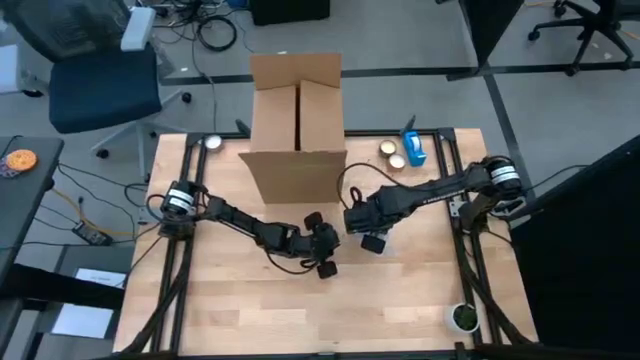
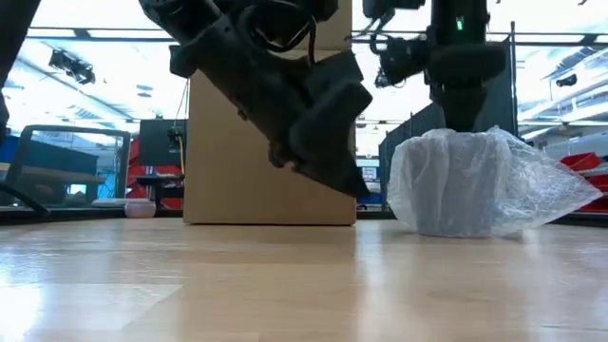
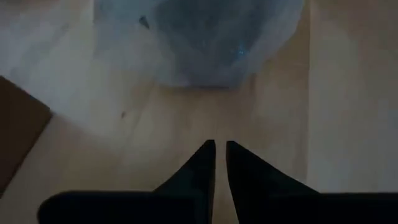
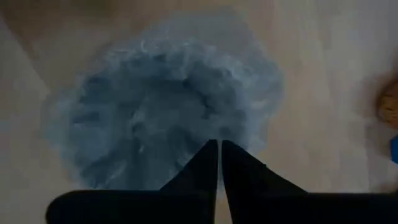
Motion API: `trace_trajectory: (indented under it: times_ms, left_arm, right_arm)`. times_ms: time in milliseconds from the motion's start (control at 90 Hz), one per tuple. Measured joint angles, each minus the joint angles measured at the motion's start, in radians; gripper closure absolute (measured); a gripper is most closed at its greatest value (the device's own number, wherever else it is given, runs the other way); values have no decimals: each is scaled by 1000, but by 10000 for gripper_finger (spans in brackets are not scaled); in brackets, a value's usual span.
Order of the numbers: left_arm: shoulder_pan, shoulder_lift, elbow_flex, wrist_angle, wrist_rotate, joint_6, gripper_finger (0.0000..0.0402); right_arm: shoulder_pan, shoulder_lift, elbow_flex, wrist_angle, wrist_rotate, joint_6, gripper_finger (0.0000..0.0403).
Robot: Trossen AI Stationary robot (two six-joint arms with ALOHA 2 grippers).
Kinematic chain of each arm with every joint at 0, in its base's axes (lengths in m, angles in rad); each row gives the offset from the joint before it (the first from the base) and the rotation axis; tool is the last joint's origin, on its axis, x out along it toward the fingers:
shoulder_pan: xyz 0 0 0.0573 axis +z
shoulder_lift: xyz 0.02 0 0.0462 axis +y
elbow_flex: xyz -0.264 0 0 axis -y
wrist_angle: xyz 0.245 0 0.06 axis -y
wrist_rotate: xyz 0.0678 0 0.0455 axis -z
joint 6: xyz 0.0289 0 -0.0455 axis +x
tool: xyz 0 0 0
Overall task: Wrap mug
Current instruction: Wrap the blue mug with bubble wrap
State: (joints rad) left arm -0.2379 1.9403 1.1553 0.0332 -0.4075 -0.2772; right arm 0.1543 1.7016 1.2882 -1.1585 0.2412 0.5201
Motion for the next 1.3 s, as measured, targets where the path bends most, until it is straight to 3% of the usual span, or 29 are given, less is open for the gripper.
trace_trajectory:
  times_ms: [267,478,878,1067,1300]
  left_arm:
    - [1,-12,0,-78,-77,15,376]
    - [2,-12,0,-66,-106,14,376]
    - [2,-3,-2,-46,-108,12,376]
    - [2,-3,-1,-43,-108,5,376]
    - [2,-3,-1,-39,-108,4,376]
  right_arm:
    - [-7,-11,-195,147,-14,19,402]
    - [28,-54,-143,133,-19,4,403]
    - [81,-288,-66,199,-14,19,403]
    - [101,-261,-72,287,-32,26,403]
    - [97,-106,-131,295,-123,9,403]
